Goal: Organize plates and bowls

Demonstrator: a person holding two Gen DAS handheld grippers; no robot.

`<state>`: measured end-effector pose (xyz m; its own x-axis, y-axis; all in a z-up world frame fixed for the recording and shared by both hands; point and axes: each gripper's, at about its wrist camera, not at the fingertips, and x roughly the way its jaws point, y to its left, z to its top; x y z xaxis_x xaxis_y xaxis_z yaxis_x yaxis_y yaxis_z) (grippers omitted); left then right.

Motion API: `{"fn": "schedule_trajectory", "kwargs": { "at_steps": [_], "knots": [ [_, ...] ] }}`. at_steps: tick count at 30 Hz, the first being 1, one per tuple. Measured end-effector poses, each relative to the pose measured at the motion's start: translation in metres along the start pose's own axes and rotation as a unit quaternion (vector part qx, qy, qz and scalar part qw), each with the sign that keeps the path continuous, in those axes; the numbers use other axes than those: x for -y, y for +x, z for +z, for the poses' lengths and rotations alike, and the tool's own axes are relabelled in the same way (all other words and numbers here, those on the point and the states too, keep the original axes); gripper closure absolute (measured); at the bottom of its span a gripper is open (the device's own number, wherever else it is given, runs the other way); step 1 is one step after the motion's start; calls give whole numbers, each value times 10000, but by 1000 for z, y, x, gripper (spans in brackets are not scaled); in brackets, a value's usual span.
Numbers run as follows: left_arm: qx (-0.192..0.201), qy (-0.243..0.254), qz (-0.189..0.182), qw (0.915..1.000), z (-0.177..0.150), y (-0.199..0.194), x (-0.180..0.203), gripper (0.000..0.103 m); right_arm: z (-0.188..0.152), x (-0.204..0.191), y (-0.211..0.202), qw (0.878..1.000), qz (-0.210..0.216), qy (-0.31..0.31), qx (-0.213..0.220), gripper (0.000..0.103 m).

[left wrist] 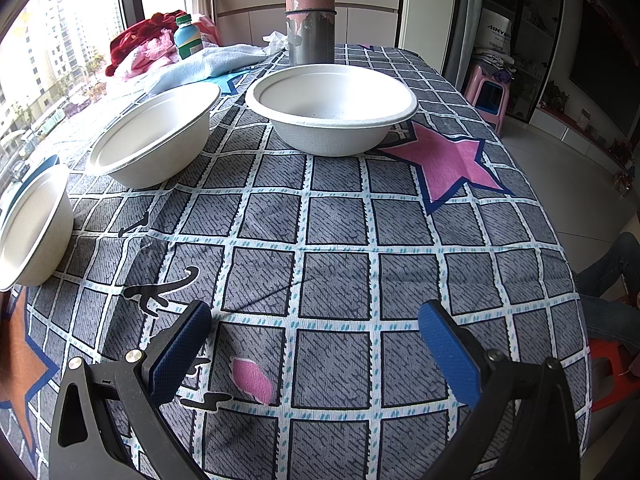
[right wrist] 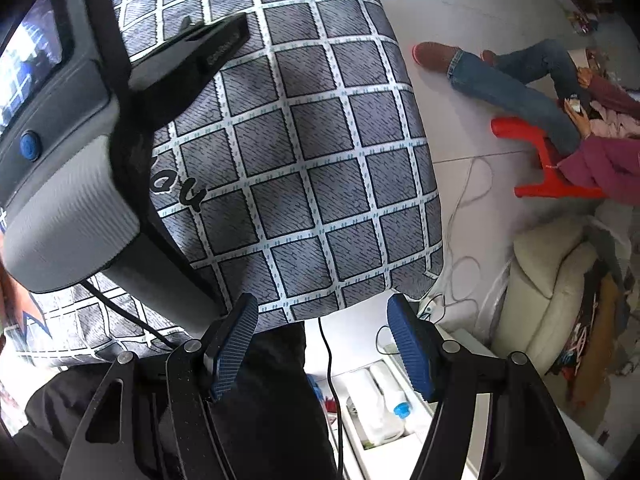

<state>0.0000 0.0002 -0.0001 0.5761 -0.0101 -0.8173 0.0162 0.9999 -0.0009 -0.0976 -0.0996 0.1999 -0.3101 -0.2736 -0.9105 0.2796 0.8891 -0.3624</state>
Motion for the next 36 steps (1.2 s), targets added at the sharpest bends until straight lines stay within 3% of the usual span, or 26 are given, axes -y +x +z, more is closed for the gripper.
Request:
{"fn": "schedule_trajectory", "kwargs": {
  "at_steps": [24,36],
  "knots": [
    [0,0,-1,10000,0,0,0,0,19,-1,-14,9989,186,-318,294,35],
    [0,0,0,10000,0,0,0,0,33,30,-3,9977,574,-162,332,35]
  ]
}}
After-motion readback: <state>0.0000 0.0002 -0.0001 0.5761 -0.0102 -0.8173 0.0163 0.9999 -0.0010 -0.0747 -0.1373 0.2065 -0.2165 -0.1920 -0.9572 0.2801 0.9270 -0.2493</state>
